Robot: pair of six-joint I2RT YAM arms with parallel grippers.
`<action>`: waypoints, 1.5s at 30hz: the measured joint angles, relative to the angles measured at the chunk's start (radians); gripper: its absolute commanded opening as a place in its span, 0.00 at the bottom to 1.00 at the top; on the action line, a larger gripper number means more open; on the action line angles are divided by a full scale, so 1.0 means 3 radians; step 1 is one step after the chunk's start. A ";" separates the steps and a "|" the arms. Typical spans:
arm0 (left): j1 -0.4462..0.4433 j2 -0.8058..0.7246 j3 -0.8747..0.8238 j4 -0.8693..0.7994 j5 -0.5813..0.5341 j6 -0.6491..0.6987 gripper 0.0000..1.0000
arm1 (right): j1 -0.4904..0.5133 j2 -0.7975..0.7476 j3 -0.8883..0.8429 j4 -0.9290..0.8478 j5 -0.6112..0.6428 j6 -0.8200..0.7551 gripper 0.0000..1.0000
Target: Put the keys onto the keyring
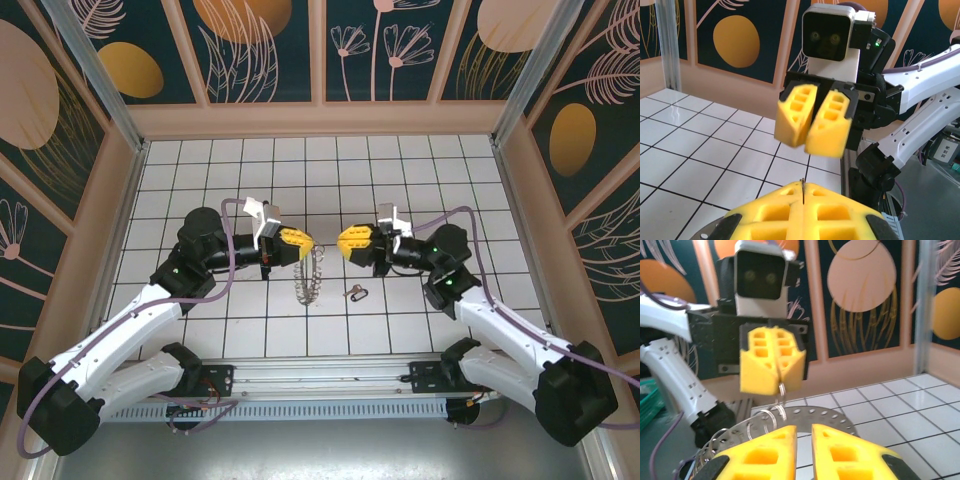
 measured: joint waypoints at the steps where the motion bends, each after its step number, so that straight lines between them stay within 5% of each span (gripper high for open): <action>1: 0.0000 0.0000 0.0000 0.0000 0.0000 0.0000 0.00 | -0.0008 -0.0003 0.0000 0.0004 0.0025 0.0008 0.17; 45: 0.0000 0.0216 0.0000 0.0127 0.0085 -0.0001 0.00 | 0.0262 0.0568 0.0188 0.0169 -0.0264 -0.0017 0.24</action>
